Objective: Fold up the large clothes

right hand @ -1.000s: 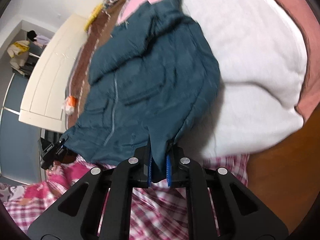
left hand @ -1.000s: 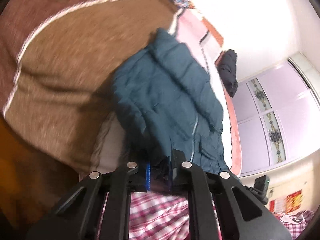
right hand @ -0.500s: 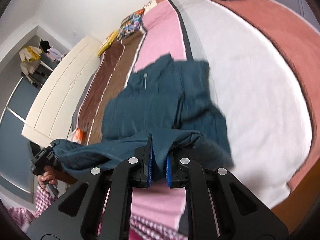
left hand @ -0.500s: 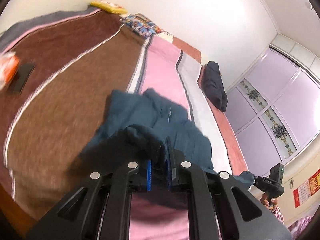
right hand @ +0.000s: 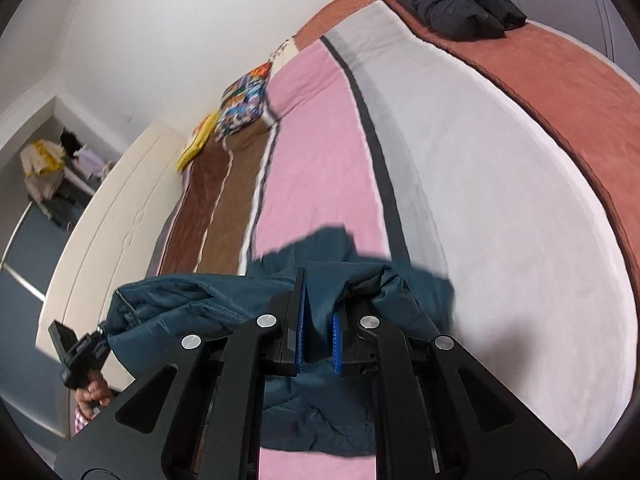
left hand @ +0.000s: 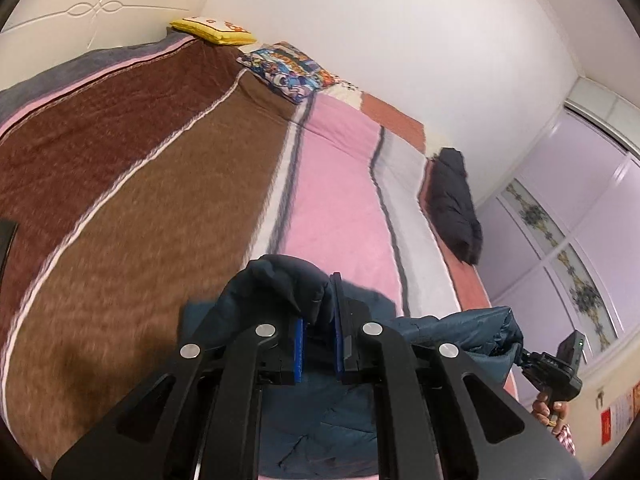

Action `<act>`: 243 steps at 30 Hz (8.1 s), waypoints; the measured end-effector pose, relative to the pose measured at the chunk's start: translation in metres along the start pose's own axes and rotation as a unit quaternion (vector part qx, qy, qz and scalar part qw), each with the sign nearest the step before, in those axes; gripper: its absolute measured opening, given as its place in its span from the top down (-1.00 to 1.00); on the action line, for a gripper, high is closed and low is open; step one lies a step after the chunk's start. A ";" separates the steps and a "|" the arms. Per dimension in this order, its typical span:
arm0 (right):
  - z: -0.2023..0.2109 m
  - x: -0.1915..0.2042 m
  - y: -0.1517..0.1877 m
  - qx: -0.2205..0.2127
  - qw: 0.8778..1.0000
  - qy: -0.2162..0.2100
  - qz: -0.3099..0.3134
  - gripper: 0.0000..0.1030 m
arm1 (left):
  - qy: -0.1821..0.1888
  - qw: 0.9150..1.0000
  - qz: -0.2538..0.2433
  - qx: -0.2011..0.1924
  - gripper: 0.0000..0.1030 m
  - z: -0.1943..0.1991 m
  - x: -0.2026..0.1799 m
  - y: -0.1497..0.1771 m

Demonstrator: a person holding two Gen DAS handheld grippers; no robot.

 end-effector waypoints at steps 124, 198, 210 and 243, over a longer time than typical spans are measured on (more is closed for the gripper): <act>-0.020 -0.140 0.206 0.104 0.963 0.027 -0.248 -0.31 | -0.070 0.963 0.238 0.107 -0.59 -0.088 0.110 0.190; -0.021 0.011 0.223 0.111 0.988 0.071 0.084 0.81 | -0.096 0.971 0.189 0.113 0.02 0.019 0.083 0.268; -0.180 0.049 0.193 0.149 0.972 0.142 0.115 0.86 | -0.047 0.979 0.170 0.107 0.02 0.025 0.084 0.266; -0.128 0.004 0.314 0.257 0.947 0.131 0.142 0.89 | -0.048 0.997 0.024 0.050 0.65 0.051 0.015 0.230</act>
Point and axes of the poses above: each gripper's, at about its wrist camera, not at the fingertips, and z roughly against the way its jaws point, x to its left, y to its underside, the point moved 8 cm from there along -z, roughly the way its jaws point, and after that the axes turned 5 degrees about -z, right-handed, at the moved point
